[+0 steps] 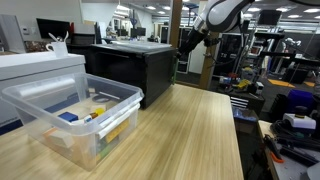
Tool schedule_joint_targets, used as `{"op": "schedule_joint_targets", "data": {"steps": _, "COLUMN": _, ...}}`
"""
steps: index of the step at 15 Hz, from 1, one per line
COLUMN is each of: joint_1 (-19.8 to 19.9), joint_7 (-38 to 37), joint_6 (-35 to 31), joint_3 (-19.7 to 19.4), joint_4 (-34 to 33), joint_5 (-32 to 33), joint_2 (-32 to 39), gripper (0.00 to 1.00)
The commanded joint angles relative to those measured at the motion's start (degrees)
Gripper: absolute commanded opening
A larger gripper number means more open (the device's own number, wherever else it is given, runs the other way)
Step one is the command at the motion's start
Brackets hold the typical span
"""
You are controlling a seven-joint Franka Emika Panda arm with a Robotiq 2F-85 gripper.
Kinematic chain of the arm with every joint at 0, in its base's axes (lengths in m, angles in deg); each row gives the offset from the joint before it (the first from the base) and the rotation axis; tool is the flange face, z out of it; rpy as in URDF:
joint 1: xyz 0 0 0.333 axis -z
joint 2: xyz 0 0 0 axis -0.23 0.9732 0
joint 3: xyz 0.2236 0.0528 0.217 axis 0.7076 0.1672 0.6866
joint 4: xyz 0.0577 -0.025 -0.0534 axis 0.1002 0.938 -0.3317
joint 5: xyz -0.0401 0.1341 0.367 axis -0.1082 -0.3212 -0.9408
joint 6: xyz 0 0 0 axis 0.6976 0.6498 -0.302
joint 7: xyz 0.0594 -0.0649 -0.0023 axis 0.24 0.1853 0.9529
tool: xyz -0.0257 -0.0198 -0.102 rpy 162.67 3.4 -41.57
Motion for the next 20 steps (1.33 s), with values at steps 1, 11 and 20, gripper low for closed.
{"op": "schedule_joint_targets", "data": {"steps": 1, "joint_1": 0.17, "joint_7": 0.76, "joint_6": -1.39, "joint_3": -0.05, "joint_4": -0.90, "joint_5": -0.03, "joint_2": 2.09, "gripper": 1.00}}
{"op": "schedule_joint_targets", "data": {"steps": 11, "joint_1": 0.73, "joint_7": 2.83, "joint_6": -3.23, "joint_3": 1.32, "joint_4": -3.64, "joint_5": 0.35, "joint_2": 7.13, "gripper": 1.00}}
{"op": "schedule_joint_targets", "data": {"steps": 20, "joint_1": -3.66, "joint_7": 8.26, "joint_6": -3.06, "joint_3": -2.48, "joint_4": -4.01, "joint_5": -7.16, "joint_2": 5.94, "gripper": 1.00}}
